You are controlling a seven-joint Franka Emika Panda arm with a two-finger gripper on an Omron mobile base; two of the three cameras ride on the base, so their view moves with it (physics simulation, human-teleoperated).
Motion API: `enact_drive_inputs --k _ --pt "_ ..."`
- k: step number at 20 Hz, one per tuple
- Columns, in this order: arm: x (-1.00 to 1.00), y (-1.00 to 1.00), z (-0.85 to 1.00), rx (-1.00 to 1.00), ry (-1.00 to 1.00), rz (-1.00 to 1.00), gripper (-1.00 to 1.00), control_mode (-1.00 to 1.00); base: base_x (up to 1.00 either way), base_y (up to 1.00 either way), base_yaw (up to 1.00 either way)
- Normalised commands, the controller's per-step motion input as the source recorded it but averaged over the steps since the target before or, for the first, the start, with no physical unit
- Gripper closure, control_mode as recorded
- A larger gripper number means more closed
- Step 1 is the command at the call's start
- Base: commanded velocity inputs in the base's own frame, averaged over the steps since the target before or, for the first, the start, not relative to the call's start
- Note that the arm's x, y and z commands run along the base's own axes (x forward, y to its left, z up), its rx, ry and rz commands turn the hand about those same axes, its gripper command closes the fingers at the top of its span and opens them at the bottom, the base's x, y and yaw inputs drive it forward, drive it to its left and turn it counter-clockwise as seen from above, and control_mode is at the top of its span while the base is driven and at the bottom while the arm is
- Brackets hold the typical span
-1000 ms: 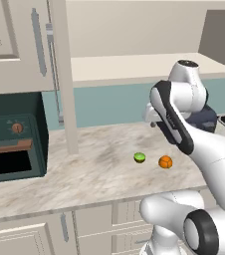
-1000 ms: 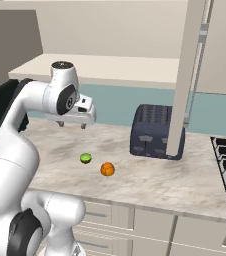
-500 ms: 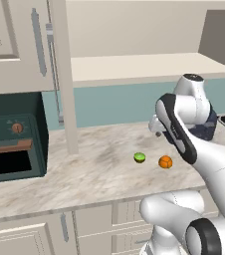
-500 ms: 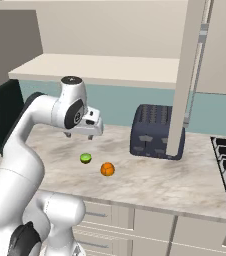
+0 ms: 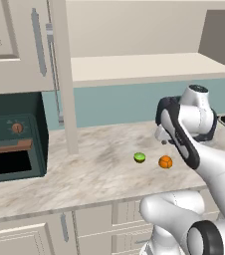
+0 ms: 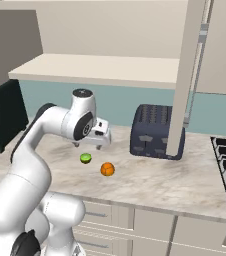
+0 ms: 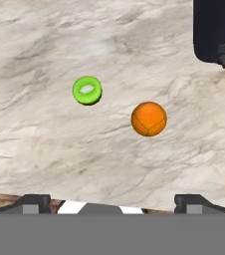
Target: Pick the orange, kiwi from the counter and place them in the cabinet. Then close the cabinet.
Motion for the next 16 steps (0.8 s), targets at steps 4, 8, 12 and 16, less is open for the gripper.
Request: enact_drive_inputs --k 4,8,12,16 --pt "0.00 -0.23 -0.39 0.00 0.03 0.00 -1.00 -1.00 0.00 0.00 0.00" --pt "0.01 -0.21 -0.39 0.00 0.02 0.00 -1.00 -1.00 0.00 0.00 0.00" --pt "0.04 -0.20 -0.38 0.00 0.01 0.00 -1.00 -1.00 0.00 0.00 0.00" --pt "0.06 -0.08 -0.37 0.00 0.00 0.00 -1.00 -1.00 0.00 0.00 0.00"
